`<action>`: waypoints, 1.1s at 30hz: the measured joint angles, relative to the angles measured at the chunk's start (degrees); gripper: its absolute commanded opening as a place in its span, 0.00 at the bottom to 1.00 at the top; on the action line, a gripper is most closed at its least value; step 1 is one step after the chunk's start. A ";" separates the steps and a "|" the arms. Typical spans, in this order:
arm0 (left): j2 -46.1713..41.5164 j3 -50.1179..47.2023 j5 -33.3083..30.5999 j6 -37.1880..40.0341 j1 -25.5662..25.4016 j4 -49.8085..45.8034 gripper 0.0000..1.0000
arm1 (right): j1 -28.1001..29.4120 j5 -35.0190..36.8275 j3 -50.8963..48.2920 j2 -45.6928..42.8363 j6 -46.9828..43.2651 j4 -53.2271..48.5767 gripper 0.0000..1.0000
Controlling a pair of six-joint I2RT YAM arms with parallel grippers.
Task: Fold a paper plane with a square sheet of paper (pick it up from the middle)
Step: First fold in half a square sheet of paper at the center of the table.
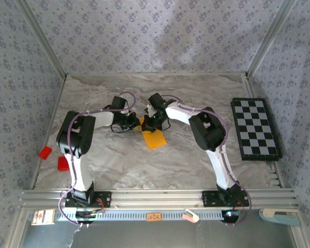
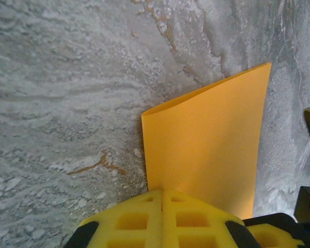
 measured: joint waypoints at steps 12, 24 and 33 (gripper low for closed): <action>0.22 0.15 0.02 -2.56 0.13 -0.20 0.04 | 0.15 -1.01 -4.83 -1.86 -0.48 0.70 0.00; 0.33 0.15 0.22 -3.43 0.28 -0.17 0.04 | 1.79 -1.07 -11.85 -6.40 -1.11 -0.24 0.00; 0.68 0.44 1.11 -3.39 0.50 -0.39 0.04 | 2.97 -2.10 -18.56 -10.64 -1.97 -0.81 0.00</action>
